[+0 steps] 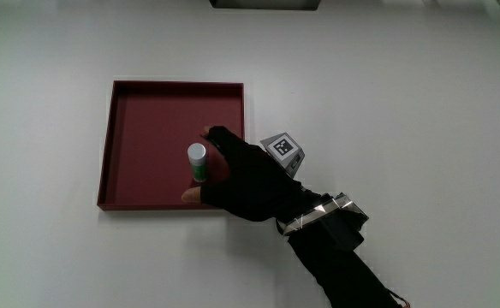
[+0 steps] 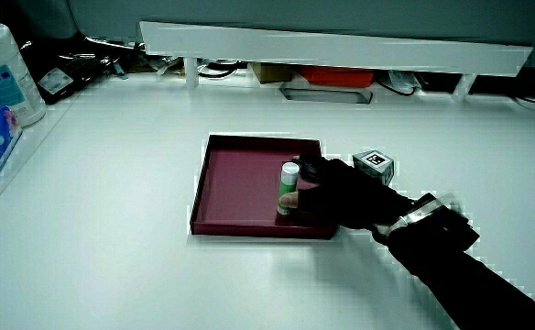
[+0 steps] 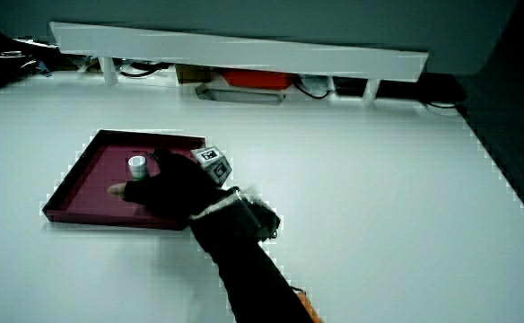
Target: Pick glue stick
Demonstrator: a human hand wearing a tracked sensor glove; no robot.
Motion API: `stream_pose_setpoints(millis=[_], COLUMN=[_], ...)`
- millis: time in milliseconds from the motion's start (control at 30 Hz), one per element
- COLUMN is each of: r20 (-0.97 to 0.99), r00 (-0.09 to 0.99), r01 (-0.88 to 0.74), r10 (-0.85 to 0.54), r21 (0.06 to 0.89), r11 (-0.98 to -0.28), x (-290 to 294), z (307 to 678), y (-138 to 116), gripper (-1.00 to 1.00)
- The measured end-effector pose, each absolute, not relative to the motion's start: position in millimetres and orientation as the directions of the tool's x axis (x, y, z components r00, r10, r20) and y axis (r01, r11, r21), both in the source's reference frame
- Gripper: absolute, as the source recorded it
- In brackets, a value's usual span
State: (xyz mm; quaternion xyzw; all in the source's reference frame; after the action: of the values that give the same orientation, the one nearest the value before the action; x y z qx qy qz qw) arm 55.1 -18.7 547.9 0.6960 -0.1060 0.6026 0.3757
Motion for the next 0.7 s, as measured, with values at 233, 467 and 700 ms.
stream_pose_setpoints(millis=[233, 467, 700], r20=[0.923, 0.932, 0.942], r00=[0.279, 0.260, 0.238], r01=[-0.547, -0.498, -0.476], r10=[0.266, 0.252, 0.235], r21=[0.381, 0.353, 0.324], r11=[-0.746, -0.792, -0.817], x=[53.7, 53.2, 53.6], z=[543.7, 543.1, 543.1], y=[-16.9, -13.1, -10.3], gripper=[0.53, 0.74, 0.94])
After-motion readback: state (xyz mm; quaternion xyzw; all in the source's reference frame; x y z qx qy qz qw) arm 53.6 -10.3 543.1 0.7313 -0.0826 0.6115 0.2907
